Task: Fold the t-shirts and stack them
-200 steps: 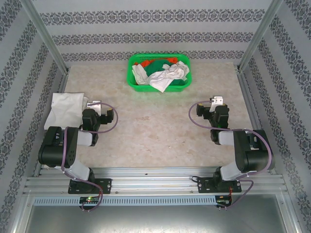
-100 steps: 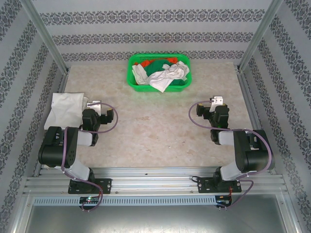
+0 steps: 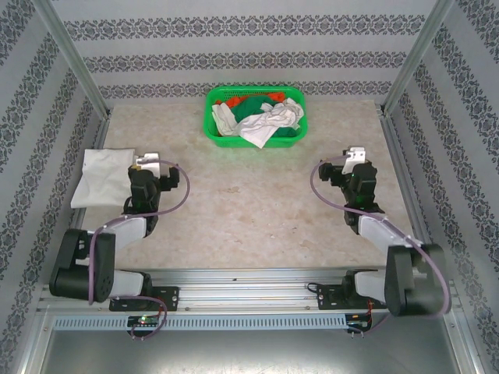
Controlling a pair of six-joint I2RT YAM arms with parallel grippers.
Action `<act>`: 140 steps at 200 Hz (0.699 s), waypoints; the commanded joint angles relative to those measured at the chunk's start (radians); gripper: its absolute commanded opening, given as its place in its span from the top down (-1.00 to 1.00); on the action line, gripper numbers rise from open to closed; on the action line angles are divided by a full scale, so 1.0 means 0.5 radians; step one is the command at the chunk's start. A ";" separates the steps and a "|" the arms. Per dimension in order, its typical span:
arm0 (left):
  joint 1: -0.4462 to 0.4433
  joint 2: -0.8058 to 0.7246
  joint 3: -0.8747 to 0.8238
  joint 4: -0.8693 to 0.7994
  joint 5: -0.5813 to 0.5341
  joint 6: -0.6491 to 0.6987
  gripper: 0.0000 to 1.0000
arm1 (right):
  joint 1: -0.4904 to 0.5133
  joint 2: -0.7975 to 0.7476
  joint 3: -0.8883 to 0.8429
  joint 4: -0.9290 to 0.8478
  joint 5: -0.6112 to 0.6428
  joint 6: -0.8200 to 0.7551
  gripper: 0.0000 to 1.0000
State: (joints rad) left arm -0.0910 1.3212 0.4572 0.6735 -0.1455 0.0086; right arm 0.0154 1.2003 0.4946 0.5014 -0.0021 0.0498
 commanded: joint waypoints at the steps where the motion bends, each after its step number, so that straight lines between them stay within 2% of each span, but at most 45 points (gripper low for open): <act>1: -0.172 -0.077 0.203 -0.349 -0.038 0.122 -0.99 | 0.038 -0.126 0.223 -0.495 -0.114 0.131 -0.96; 12: -0.269 -0.058 0.288 -0.385 -0.029 0.127 -0.99 | 0.123 -0.142 0.343 -0.651 -0.002 0.202 -0.96; 27: -0.394 0.015 0.415 -0.417 0.047 0.130 -0.99 | 0.269 -0.088 0.592 -1.002 0.487 0.544 -0.96; 55: -0.572 0.178 0.633 -0.427 0.234 0.073 -0.99 | 0.542 0.203 1.047 -1.366 0.598 0.442 -0.96; 66: -0.575 0.224 0.671 -0.383 0.337 -0.003 -0.99 | 0.658 0.363 1.212 -1.427 0.637 0.385 -0.96; 76: -0.564 0.274 0.733 -0.397 0.289 -0.129 -0.99 | 0.757 0.518 1.366 -1.477 0.708 0.360 -0.96; 94: -0.495 0.416 1.039 -0.842 0.008 -0.510 -0.99 | 0.912 0.753 1.611 -1.521 0.684 0.331 -0.97; 104: -0.464 0.543 1.279 -1.197 -0.110 -0.575 -0.99 | 1.000 0.855 1.716 -1.505 0.664 0.299 -0.96; 121: -0.424 0.760 1.618 -1.562 -0.188 -0.582 -0.99 | 1.131 0.989 1.897 -1.546 0.682 0.287 -0.96; 140: -0.350 0.941 1.802 -1.616 -0.126 -0.683 -0.99 | 1.206 1.075 2.030 -1.586 0.649 0.339 -0.96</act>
State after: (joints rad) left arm -0.3096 1.7077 1.2537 0.0956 -0.1684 -0.2131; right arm 0.5739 1.7142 1.4136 -0.2306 0.3061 0.2111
